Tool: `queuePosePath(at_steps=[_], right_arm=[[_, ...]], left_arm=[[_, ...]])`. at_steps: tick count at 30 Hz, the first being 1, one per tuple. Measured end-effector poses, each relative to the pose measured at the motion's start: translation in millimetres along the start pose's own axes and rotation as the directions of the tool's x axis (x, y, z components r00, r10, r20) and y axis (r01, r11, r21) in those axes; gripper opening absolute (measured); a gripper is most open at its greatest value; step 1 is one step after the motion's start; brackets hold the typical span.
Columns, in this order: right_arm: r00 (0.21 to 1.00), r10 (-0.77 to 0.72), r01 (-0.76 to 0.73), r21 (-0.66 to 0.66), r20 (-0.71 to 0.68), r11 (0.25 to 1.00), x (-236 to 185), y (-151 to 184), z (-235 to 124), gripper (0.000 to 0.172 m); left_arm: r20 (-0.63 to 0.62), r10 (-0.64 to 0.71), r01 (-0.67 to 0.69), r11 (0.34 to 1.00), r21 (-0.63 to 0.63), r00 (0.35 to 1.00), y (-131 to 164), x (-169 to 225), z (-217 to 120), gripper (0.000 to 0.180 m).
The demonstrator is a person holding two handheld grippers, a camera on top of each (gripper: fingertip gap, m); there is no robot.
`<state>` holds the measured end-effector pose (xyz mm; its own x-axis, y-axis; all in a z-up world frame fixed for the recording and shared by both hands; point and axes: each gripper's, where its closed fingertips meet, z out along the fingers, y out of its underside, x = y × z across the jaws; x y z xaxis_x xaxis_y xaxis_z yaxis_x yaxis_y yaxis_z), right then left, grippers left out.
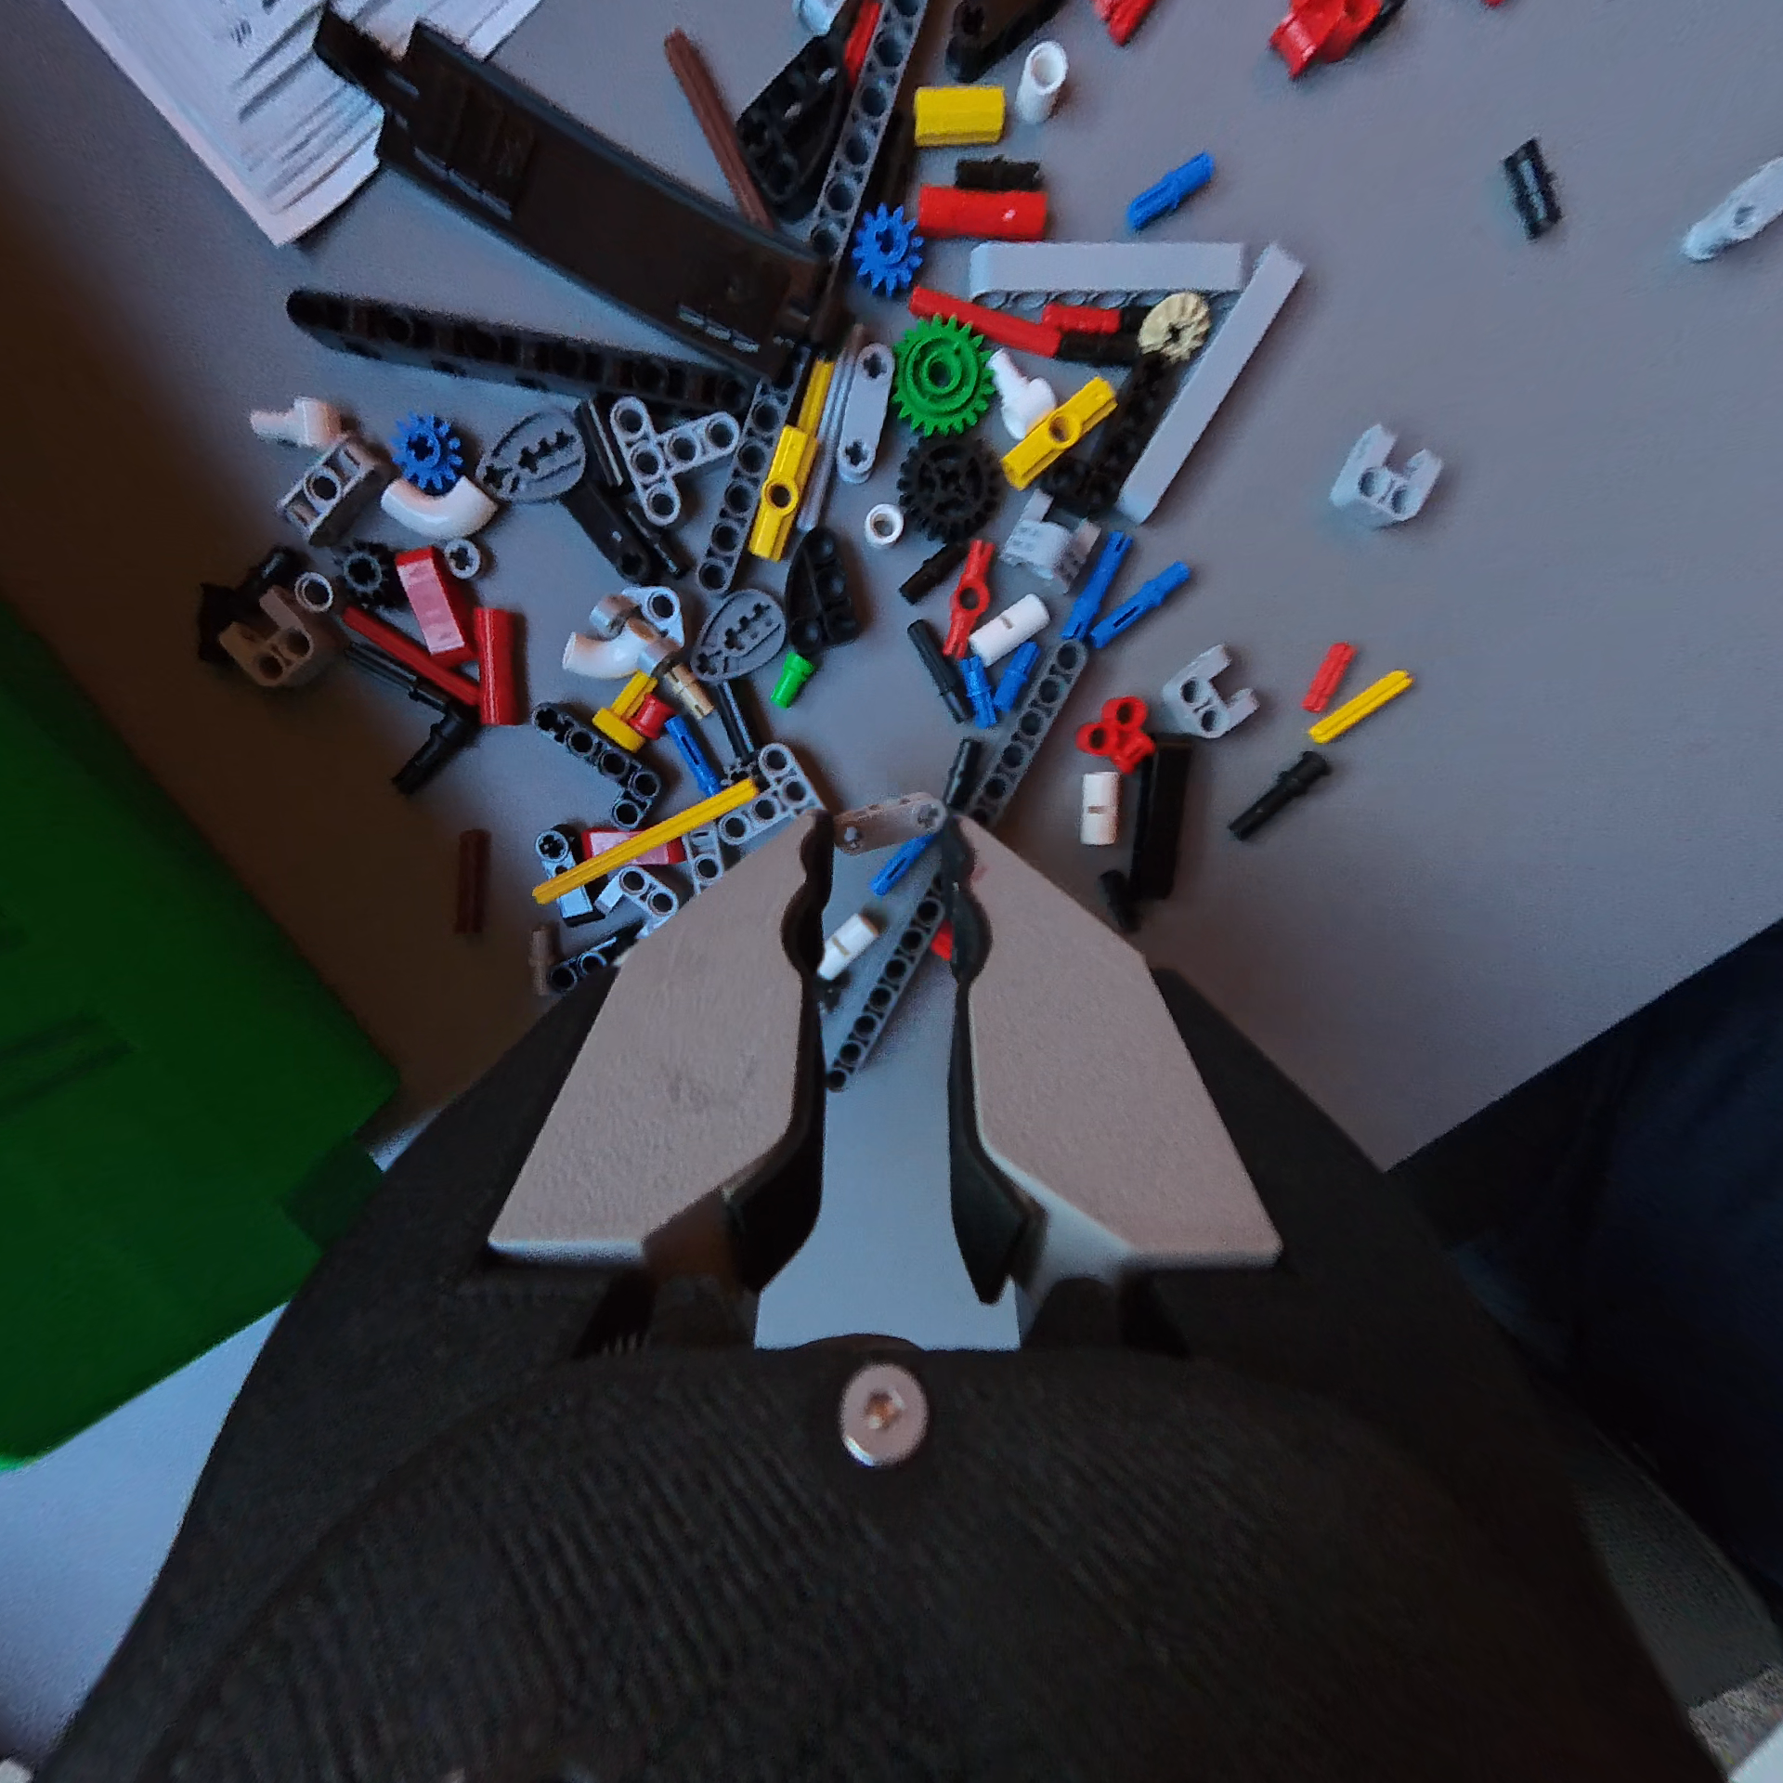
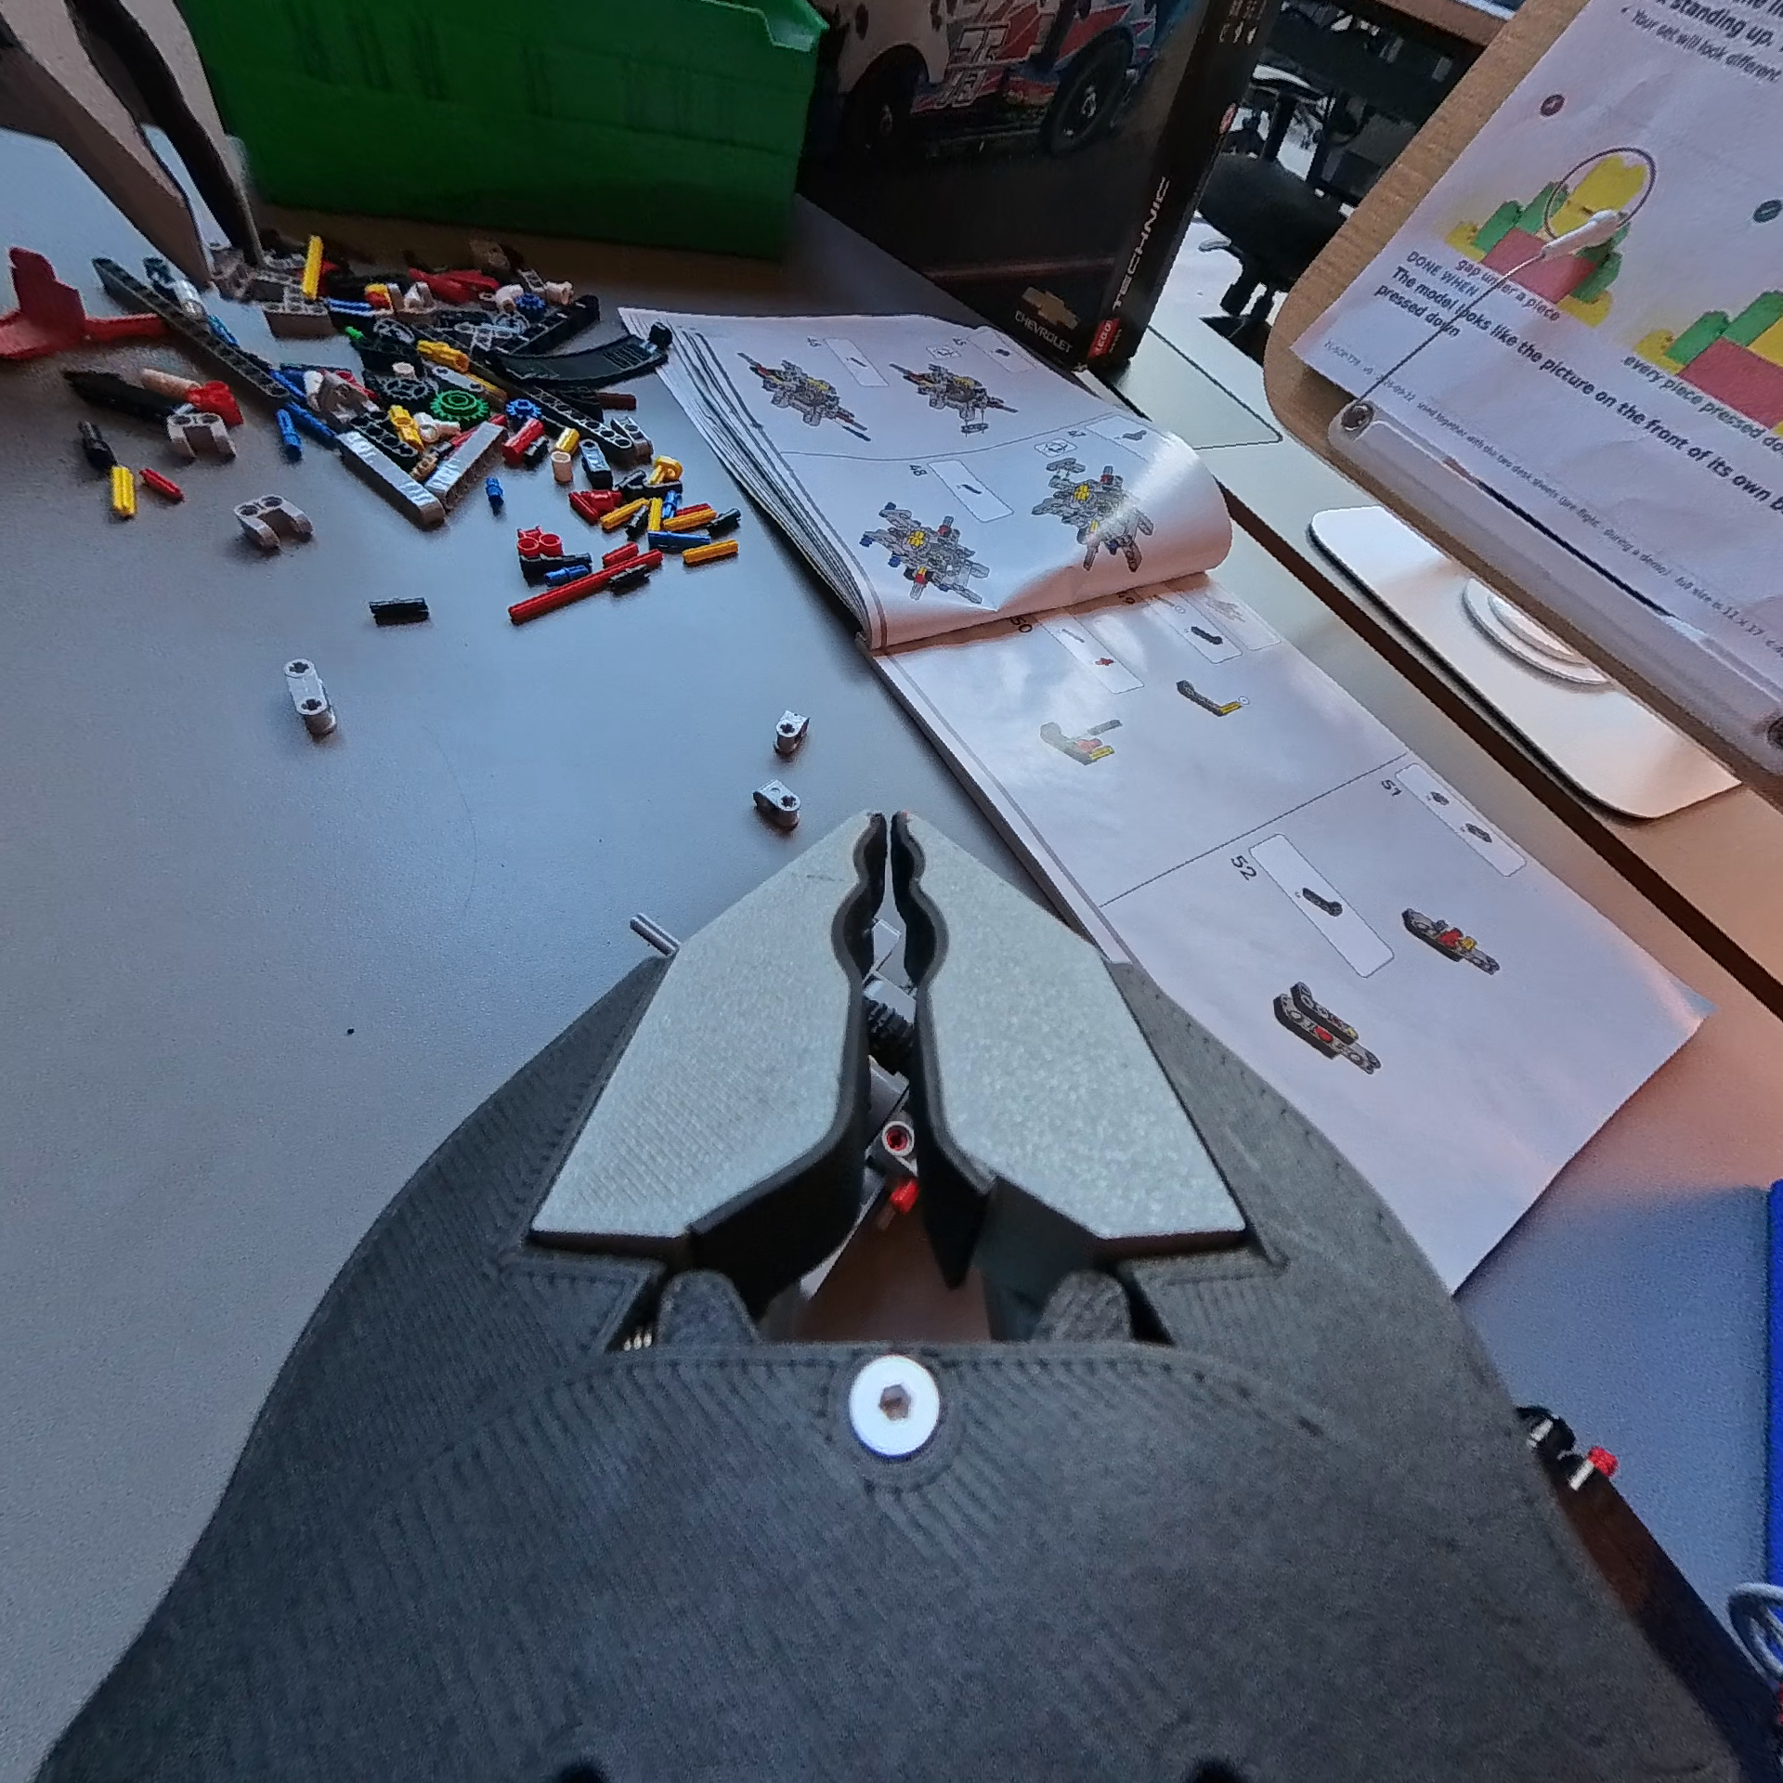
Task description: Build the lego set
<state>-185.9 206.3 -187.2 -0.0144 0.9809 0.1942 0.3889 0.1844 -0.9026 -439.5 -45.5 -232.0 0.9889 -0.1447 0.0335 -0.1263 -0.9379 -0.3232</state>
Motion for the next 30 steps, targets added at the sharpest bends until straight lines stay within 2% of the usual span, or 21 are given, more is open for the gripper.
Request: queuePosePath(at_steps=[8, 14, 18, 24, 30], right_arm=[[1.000, -0.004, 0.004, -0.004, 0.003, 1.000, -1, 0, 1, 0.000], [1.000, -0.010, 0.010, -0.006, 0.004, 1.000, -2, 0, 1, 0.000], [1.000, -0.015, 0.015, -0.003, 0.006, 1.000, -2, -1, 1, 0.000], [1.000, -0.024, 0.025, -0.003, 0.011, 1.000, -4, -2, 1, 0.000], [0.999, -0.028, 0.028, -0.001, 0.017, 1.000, -5, -3, 1, 0.000]], left_arm=[[-0.048, 0.139, -0.135, 0.988, 0.071, 0.989, -43, 48, -2, 0.020], [-0.159, 0.285, -0.267, 0.956, 0.124, 0.945, -94, 113, 20, 0.020], [-0.213, 0.357, -0.339, 0.934, 0.118, 0.910, -118, 148, 41, 0.020], [-0.283, 0.386, -0.372, 0.922, 0.104, 0.878, -134, 179, 66, 0.020], [-0.297, 0.378, -0.358, 0.926, 0.119, 0.877, -142, 182, 67, 0.020]])
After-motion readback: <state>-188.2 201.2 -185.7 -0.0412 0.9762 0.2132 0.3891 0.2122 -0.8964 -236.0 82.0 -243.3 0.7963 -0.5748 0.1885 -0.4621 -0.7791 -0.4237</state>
